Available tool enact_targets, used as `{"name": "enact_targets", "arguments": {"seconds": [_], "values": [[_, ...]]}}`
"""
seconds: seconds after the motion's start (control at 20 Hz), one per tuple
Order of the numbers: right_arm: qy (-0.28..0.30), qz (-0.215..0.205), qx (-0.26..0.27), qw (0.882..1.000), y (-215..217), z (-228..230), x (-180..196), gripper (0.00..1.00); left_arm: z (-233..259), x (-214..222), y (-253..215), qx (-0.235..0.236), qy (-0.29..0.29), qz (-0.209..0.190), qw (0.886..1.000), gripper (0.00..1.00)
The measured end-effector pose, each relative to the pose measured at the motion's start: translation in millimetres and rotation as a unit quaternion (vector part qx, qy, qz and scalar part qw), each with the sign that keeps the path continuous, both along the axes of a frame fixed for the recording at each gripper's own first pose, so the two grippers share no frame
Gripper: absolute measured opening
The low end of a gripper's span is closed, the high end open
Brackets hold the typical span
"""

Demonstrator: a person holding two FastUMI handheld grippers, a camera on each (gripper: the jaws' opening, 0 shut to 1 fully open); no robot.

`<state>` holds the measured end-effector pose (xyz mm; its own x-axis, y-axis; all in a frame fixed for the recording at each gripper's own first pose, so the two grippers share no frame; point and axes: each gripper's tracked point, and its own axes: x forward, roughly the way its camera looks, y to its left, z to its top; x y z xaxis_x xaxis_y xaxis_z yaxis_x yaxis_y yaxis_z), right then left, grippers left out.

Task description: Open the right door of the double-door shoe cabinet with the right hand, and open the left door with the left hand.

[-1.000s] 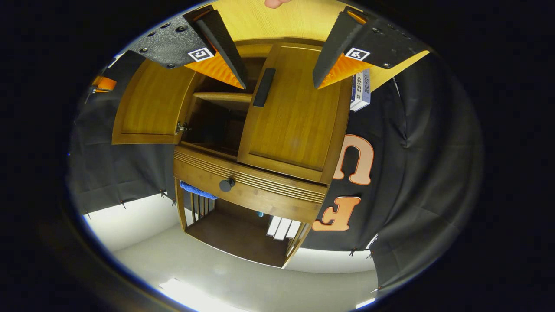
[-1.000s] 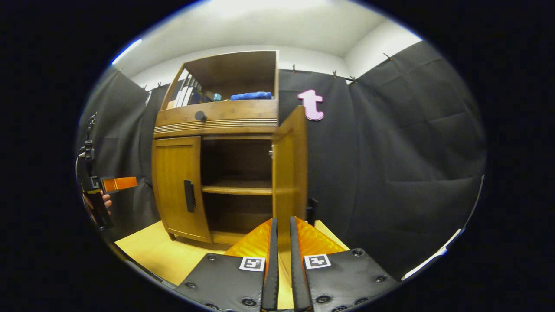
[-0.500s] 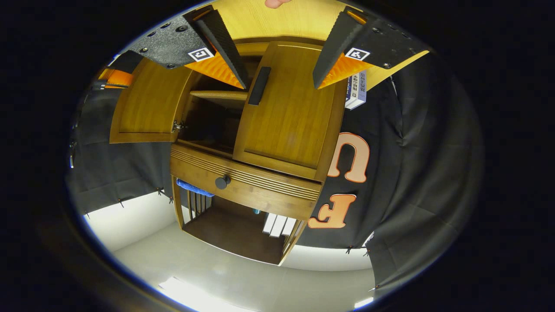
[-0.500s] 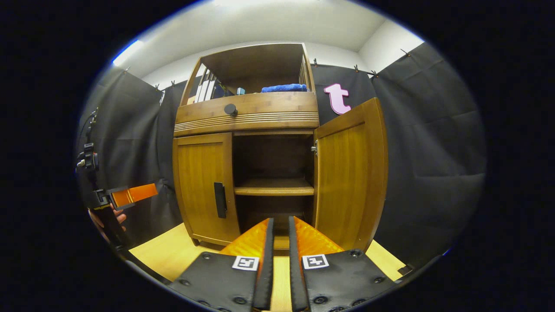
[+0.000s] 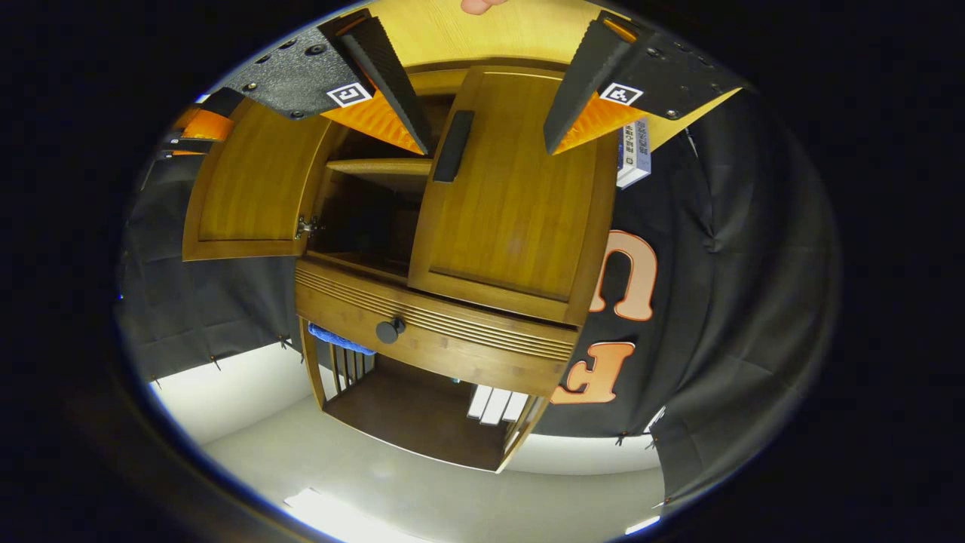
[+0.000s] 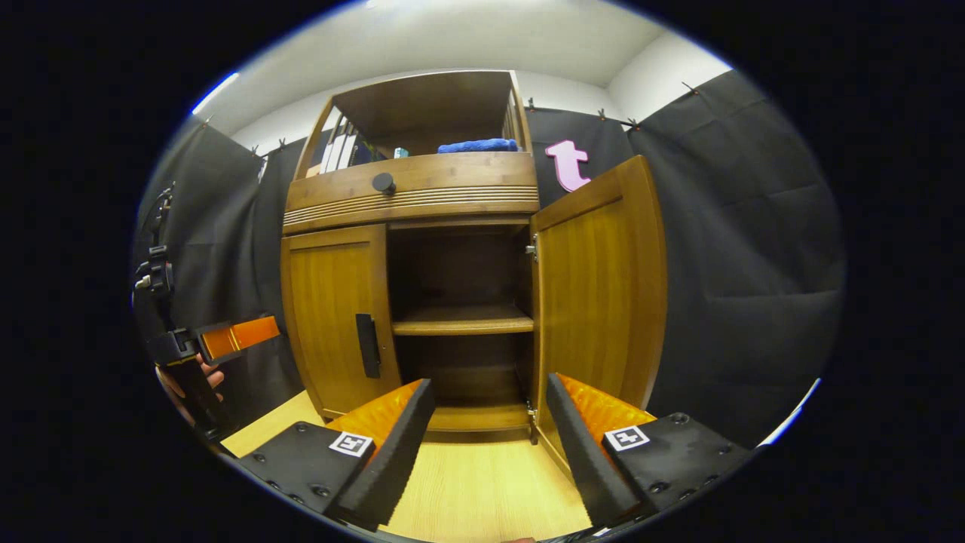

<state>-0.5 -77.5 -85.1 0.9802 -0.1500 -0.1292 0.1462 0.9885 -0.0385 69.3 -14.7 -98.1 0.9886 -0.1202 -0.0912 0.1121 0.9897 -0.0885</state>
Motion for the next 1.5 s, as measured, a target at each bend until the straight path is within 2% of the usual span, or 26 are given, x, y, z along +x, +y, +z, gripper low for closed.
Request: {"name": "enact_targets", "arguments": {"seconds": [0.1,0.15,0.2,0.3,0.35,0.45,0.55,0.6,0.65,0.7,0.75,0.8,1.0,1.1,1.15,1.4,1.5], "values": [[-0.009,-0.009,-0.008,1.000,-7,6,-5,0.99,-9,17,-13,0.000,0.003,-0.011,1.000,0.95],[-0.010,-0.004,-0.006,1.000,-4,6,-8,0.94,-16,29,-19,0.007,0.004,-0.015,1.000,0.95],[-0.011,0.001,-0.003,1.000,-2,7,-9,1.00,-22,41,-23,0.017,0.010,-0.016,1.000,0.95],[-0.008,0.000,-0.005,1.000,-5,5,-14,1.00,-34,61,-30,0.032,0.015,-0.020,0.999,0.92],[-0.005,-0.003,-0.010,1.000,-8,4,-16,1.00,-41,68,-34,0.041,0.016,-0.023,0.999,0.98],[-0.003,-0.002,-0.013,1.000,-9,3,-20,0.98,-53,84,-47,0.060,0.018,-0.038,0.997,0.92],[-0.003,-0.004,-0.011,1.000,-11,5,-22,0.98,-65,99,-61,0.082,0.017,-0.051,0.995,0.95],[-0.004,-0.004,-0.008,1.000,-11,6,-23,0.94,-71,106,-65,0.096,0.016,-0.050,0.994,0.95],[-0.005,-0.004,-0.005,1.000,-10,6,-26,0.94,-76,114,-68,0.109,0.009,-0.047,0.993,0.92],[-0.007,-0.002,-0.003,1.000,-9,6,-27,0.98,-79,122,-70,0.122,0.006,-0.044,0.992,0.95],[-0.009,-0.001,-0.002,1.000,-7,7,-28,0.98,-86,128,-72,0.130,0.005,-0.043,0.991,0.92],[-0.009,0.000,-0.002,1.000,-6,7,-28,0.98,-91,132,-74,0.134,0.008,-0.043,0.990,0.95],[-0.001,-0.002,0.001,1.000,-5,1,-31,1.00,-105,143,-77,0.124,0.025,-0.038,0.991,0.92],[0.001,-0.001,0.004,1.000,-5,-2,-30,0.98,-109,146,-76,0.128,0.027,-0.031,0.991,0.96],[0.002,-0.001,0.006,1.000,-5,-2,-31,0.98,-112,148,-76,0.128,0.032,-0.031,0.991,0.92],[0.001,0.002,0.014,1.000,-4,-3,-27,0.98,-112,154,-73,0.127,0.027,-0.010,0.992,0.93],[0.003,0.005,0.015,1.000,-3,-3,-28,0.99,-117,153,-62,0.113,0.039,0.005,0.993,0.65]]}}
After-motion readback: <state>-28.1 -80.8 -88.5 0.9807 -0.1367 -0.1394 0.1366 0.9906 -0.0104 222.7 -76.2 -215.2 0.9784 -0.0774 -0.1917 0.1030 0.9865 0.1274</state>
